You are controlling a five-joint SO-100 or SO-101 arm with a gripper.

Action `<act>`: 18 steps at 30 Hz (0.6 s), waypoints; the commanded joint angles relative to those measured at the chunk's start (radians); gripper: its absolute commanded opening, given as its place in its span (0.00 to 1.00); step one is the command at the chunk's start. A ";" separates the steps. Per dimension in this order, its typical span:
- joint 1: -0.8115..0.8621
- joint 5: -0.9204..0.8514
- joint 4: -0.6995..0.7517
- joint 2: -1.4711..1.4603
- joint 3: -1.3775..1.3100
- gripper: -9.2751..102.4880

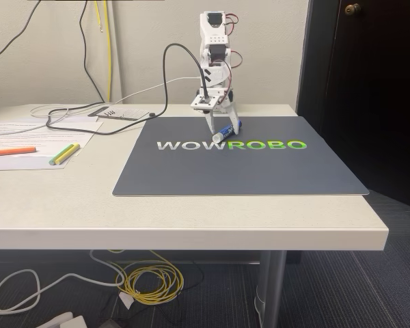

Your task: Pick up the blue marker.

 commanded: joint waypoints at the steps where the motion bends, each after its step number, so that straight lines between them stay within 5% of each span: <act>1: -0.008 -0.008 -0.005 0.005 -0.003 0.30; 18: -0.006 0.005 -0.025 0.008 -0.003 0.16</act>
